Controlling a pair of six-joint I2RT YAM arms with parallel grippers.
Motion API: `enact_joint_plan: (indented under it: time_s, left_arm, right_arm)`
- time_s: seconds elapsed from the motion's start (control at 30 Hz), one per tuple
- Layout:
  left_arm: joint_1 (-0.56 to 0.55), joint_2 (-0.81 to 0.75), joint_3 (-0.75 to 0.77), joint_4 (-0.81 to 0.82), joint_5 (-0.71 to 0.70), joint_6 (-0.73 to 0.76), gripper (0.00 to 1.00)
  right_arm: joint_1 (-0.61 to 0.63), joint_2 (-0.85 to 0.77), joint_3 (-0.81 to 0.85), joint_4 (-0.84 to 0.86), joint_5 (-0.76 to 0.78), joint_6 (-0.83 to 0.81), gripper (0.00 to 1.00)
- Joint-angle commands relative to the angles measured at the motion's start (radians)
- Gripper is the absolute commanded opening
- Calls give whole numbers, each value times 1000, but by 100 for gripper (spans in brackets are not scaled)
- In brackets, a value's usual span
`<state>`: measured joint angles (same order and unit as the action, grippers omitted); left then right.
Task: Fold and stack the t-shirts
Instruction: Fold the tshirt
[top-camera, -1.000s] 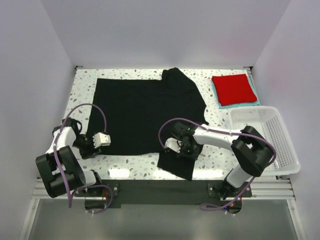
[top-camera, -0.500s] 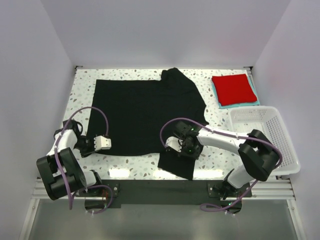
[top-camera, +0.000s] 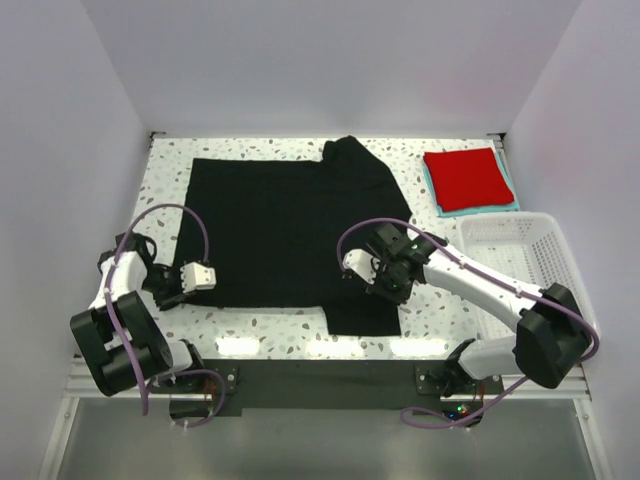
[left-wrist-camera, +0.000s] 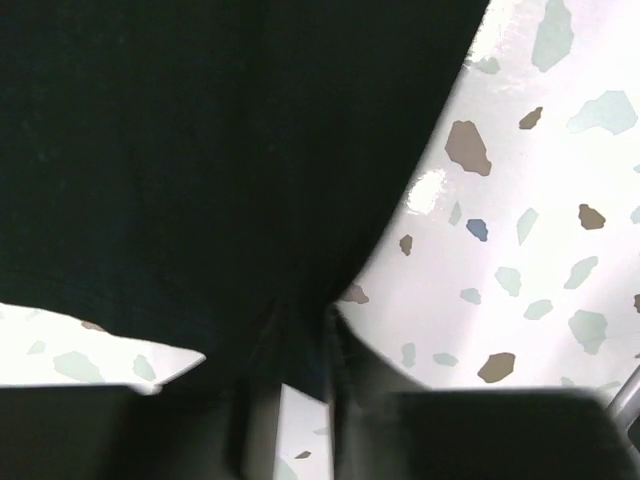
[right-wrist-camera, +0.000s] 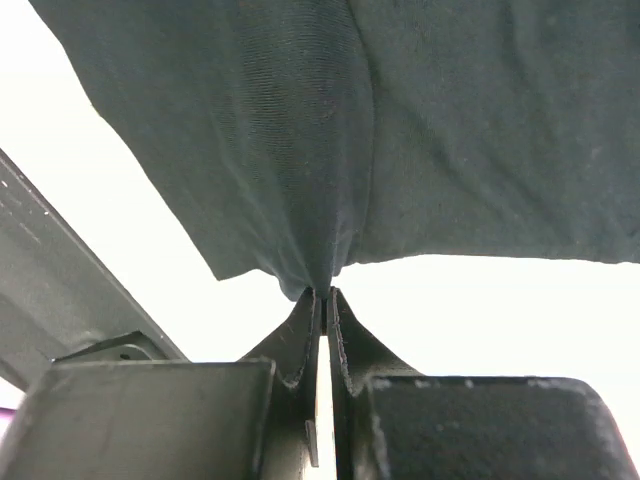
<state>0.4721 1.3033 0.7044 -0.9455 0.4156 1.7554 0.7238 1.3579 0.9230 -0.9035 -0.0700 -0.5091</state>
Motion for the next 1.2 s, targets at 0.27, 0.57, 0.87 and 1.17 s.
enact_joint_plan:
  time_s: [0.27, 0.57, 0.87, 1.17]
  left_arm:
    - [13, -36, -62, -38, 8, 88, 36]
    - [11, 0, -140, 40, -69, 102, 38]
    - [13, 7, -137, 44, -55, 70, 0]
    - [14, 31, 127, -160, 89, 33, 0]
  right_arm:
    - [-7, -5, 40, -72, -16, -19, 0]
    - [-7, 4, 33, -66, -14, -23, 0]
    - [-7, -19, 43, -94, -10, -23, 0]
    - [-89, -37, 128, -132, -10, -72, 0]
